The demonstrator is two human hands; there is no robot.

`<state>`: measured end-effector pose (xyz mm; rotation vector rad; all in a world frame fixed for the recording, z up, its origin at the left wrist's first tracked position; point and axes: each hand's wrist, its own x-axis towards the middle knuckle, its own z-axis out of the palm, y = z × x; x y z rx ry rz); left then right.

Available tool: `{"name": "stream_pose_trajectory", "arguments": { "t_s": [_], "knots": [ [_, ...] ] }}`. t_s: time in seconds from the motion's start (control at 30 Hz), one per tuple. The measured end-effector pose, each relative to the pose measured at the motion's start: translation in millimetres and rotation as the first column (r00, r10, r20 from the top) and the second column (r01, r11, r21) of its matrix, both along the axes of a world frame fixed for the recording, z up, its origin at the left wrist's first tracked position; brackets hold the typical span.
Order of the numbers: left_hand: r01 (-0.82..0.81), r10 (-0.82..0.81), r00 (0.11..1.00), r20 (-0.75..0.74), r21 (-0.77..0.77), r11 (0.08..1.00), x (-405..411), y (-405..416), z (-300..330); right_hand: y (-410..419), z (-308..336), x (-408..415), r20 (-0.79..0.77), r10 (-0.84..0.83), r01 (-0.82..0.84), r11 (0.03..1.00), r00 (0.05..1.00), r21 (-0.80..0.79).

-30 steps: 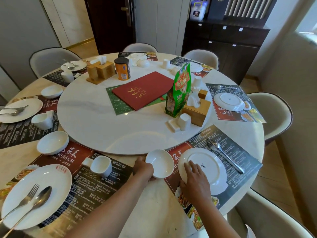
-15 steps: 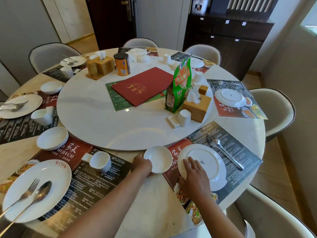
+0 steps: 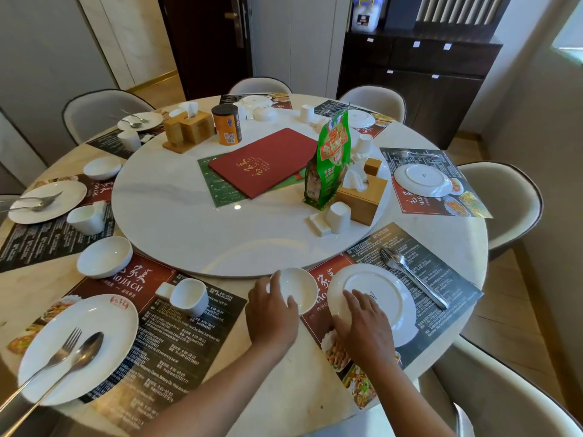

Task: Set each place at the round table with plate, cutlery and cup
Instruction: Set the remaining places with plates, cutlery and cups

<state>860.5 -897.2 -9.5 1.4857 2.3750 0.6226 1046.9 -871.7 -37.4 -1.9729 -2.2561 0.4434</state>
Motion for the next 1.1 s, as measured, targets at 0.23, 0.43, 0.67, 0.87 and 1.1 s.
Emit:
{"name": "stream_pose_trajectory", "arguments": {
  "t_s": [0.23, 0.43, 0.67, 0.87, 1.1],
  "knots": [
    [0.573, -0.559, 0.805, -0.200, 0.014, 0.820, 58.9, -2.8, -5.5, -14.6, -0.1, 46.3, -0.107, -0.335, 0.347, 0.930, 0.936, 0.123],
    [0.617, -0.680, 0.722, -0.123, -0.329, 0.715, 97.4, 19.4, -11.9, 1.0, 1.2, 77.0, -0.203, -0.566, 0.557, 0.824, 0.799, -0.105],
    [0.578, -0.669, 0.738, -0.084, -0.432, 0.692, 99.0, 33.4, -24.3, 45.8, 13.9, 96.4, -0.172, -0.755, 0.649, 0.638, 0.633, -0.415],
    [0.593, -0.691, 0.715, -0.109, -0.428, 0.682, 95.1, 27.5, -26.5, 59.7, 24.4, 103.3, -0.152, -0.795, 0.600, 0.553, 0.587, -0.578],
    [0.607, -0.693, 0.713, -0.104, -0.404, 0.685, 88.9, 15.9, -28.0, 52.3, 35.6, 101.1, -0.227, -0.822, 0.512, 0.515, 0.523, -0.688]
  ]
}}
